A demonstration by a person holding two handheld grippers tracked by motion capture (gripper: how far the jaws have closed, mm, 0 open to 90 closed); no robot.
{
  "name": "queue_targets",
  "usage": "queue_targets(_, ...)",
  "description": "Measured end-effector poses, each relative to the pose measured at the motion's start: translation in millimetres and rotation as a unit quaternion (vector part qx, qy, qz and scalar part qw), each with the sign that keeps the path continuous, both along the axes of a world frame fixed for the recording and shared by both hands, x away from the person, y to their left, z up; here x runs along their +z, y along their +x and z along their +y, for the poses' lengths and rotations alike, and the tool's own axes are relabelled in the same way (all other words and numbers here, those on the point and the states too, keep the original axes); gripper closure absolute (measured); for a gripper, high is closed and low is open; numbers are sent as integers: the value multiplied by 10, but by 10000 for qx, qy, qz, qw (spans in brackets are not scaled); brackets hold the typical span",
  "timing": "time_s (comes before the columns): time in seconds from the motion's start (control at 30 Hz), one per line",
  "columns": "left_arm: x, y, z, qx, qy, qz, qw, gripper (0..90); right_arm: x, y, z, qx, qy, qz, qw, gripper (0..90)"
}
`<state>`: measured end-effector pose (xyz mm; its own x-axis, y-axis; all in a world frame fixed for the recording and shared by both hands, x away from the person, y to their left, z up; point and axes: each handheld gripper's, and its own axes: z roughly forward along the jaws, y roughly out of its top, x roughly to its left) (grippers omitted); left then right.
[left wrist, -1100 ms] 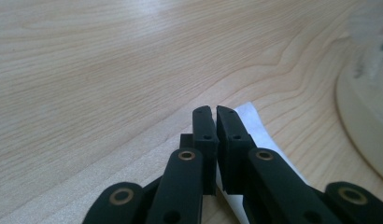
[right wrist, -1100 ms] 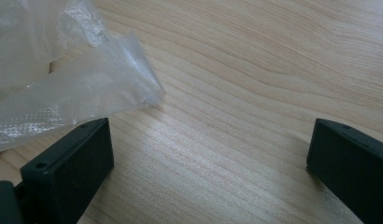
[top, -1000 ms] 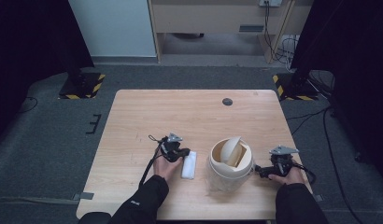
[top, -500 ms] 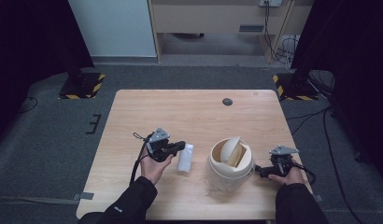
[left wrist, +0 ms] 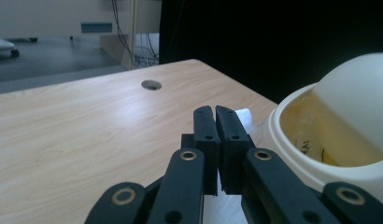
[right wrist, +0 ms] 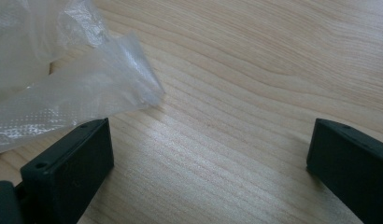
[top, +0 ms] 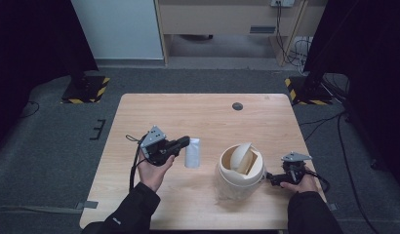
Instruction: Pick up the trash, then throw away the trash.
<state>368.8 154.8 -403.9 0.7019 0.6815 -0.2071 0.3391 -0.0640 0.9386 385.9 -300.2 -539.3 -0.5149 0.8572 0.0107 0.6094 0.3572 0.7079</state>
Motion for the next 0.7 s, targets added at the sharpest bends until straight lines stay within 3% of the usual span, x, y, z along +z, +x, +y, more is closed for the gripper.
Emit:
queue_targets(0.43,348,-169,6,-53,-363,-514,9980,875,0,0,0,1,-2,0,10000,8)
queue_targets(0.7,432,-204,-41,-108,-458,-640,9968,875,0,0,0,4,-3,-3,10000,8)
